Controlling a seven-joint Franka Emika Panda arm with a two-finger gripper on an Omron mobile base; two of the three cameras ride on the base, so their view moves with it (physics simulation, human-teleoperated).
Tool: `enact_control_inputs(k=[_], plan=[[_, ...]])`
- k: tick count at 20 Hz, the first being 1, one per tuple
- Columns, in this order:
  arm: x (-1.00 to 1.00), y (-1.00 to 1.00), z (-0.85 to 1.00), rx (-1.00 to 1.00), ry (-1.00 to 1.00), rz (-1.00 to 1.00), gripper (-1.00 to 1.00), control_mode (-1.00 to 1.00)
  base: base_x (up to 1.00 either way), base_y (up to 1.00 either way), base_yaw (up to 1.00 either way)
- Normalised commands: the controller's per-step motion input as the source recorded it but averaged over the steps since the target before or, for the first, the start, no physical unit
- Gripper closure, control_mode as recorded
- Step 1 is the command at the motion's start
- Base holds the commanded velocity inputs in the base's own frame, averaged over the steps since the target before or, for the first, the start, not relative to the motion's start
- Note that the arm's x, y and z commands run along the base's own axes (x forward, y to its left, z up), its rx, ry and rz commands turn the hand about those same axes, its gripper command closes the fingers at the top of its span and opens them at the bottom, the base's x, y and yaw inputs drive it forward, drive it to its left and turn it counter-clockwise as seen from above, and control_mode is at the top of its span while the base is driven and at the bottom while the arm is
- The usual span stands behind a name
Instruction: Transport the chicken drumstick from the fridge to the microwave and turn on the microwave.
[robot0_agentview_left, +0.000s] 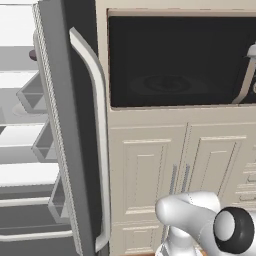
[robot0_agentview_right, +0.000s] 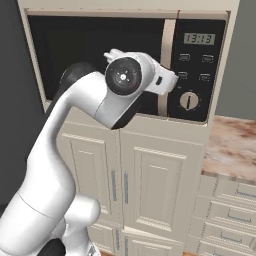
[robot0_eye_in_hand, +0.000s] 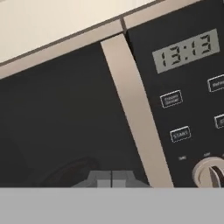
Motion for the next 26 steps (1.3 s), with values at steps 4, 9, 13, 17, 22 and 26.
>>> enact_control_inputs(k=[4, 9, 13, 17, 22, 26], plan=[[-0.12, -0.5, 0.0, 0.37, 0.0, 0.0, 1.0, -1.0, 0.0, 0.0, 0.0], [0.0, -0.47, -0.04, 0.37, 0.0, 0.0, 1.0, -1.0, 0.0, 0.0, 0.0], [0.0, -0.28, -0.16, 0.27, 0.0, 0.0, 1.0, -1.0, 0.0, 0.0, 0.0], [0.08, -0.04, -0.28, 0.15, 0.0, -0.01, 1.0, -1.0, 0.0, 0.0, 0.0], [0.06, -0.09, -0.12, 0.2, 0.0, -0.01, 1.0, -1.0, 0.0, 0.0, 0.0], [0.07, -0.1, -0.07, 0.18, 0.0, -0.02, 1.0, -1.0, 0.0, 0.0, 0.0]])
